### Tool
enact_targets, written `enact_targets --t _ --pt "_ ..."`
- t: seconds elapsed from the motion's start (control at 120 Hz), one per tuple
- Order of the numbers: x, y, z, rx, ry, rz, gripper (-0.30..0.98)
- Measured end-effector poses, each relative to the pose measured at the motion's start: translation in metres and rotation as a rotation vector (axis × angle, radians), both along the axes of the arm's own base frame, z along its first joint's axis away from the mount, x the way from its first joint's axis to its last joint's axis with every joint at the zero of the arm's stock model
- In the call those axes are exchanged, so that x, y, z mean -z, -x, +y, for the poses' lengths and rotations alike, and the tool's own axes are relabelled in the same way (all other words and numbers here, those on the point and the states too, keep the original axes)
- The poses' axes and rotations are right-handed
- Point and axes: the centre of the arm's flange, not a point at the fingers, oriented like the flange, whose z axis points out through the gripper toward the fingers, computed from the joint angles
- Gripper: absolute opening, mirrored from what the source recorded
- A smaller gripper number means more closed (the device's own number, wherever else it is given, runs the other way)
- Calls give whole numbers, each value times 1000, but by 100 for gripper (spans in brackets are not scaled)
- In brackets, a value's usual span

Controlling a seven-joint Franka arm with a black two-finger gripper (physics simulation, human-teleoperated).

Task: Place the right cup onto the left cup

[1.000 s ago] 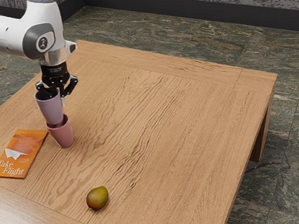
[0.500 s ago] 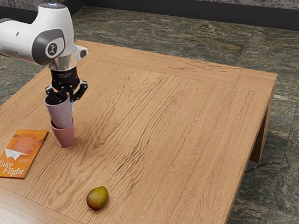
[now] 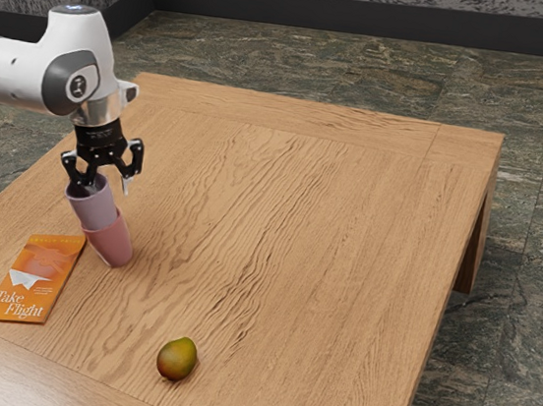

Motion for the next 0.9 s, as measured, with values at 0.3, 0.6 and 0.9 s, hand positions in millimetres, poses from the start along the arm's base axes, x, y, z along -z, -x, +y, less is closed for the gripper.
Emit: enact_targets --t 0.3,0.6,0.9 --pt "0 2 16 -30 1 -1 58" --pt "1 1 6 -10 1 0 65" --pt "-1 -1 -12 26 4 -3 67"
